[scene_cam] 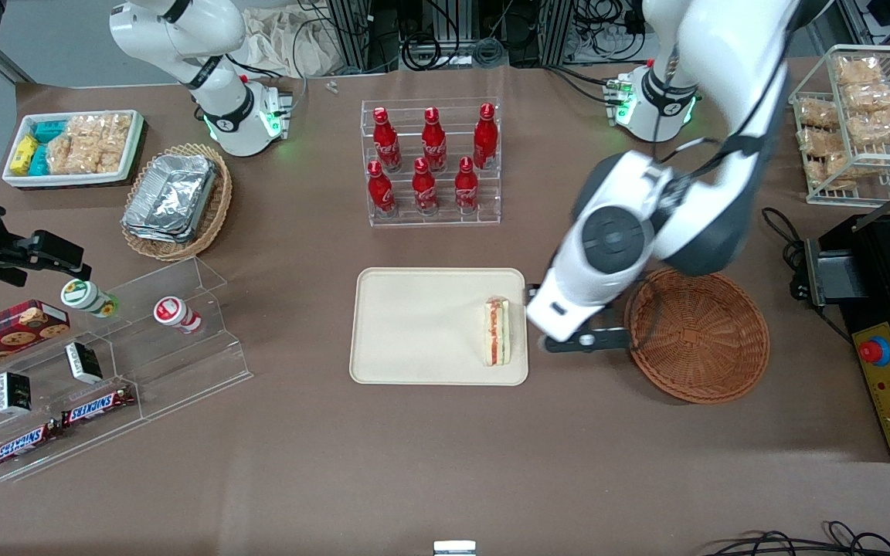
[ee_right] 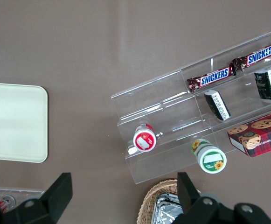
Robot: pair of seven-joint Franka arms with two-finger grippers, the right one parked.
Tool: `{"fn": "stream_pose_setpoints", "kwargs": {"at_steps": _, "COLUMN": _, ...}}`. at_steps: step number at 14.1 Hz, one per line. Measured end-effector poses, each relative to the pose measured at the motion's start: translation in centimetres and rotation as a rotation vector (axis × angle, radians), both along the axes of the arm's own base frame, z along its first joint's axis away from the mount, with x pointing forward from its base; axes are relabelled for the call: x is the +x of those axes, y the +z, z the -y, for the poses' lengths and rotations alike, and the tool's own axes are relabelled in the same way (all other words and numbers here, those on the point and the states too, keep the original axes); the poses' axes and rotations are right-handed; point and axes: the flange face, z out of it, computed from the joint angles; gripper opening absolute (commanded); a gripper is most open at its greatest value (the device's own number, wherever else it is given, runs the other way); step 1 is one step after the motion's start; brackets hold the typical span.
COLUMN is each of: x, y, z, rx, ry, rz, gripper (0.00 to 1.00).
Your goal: Place sandwich from basket to tray
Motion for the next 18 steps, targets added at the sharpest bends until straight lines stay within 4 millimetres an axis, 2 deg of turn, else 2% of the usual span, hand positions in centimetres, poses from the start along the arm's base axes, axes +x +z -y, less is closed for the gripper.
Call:
{"fn": "stream_pose_setpoints", "kwargs": {"at_steps": 3, "x": 0.3, "y": 4.8, "z": -6.4, "rx": -0.019, "ry": -0.005, "rz": -0.021, "gripper": 1.00}}
{"fn": "stream_pose_setpoints", "kwargs": {"at_steps": 6, "x": 0.6, "y": 8.2, "z": -12.5, "rx": -0.017, "ry": 0.041, "rz": -0.012, "gripper": 1.00}}
{"fn": "stream_pose_setpoints", "kwargs": {"at_steps": 8, "x": 0.6, "y": 9.6, "z": -16.7, "rx": -0.015, "ry": 0.031, "rz": -0.020, "gripper": 1.00}}
{"fn": "stream_pose_setpoints", "kwargs": {"at_steps": 11, "x": -0.1, "y": 9.3, "z": -21.0, "rx": 0.021, "ry": 0.015, "rz": -0.043, "gripper": 1.00}}
{"fn": "stream_pose_setpoints", "kwargs": {"at_steps": 15, "x": -0.3, "y": 7.1, "z": -22.9, "rx": 0.069, "ry": -0.055, "rz": -0.067, "gripper": 1.00}}
{"fn": "stream_pose_setpoints", "kwargs": {"at_steps": 18, "x": -0.2, "y": 6.7, "z": -27.3, "rx": 0.039, "ry": -0.124, "rz": -0.031, "gripper": 1.00}}
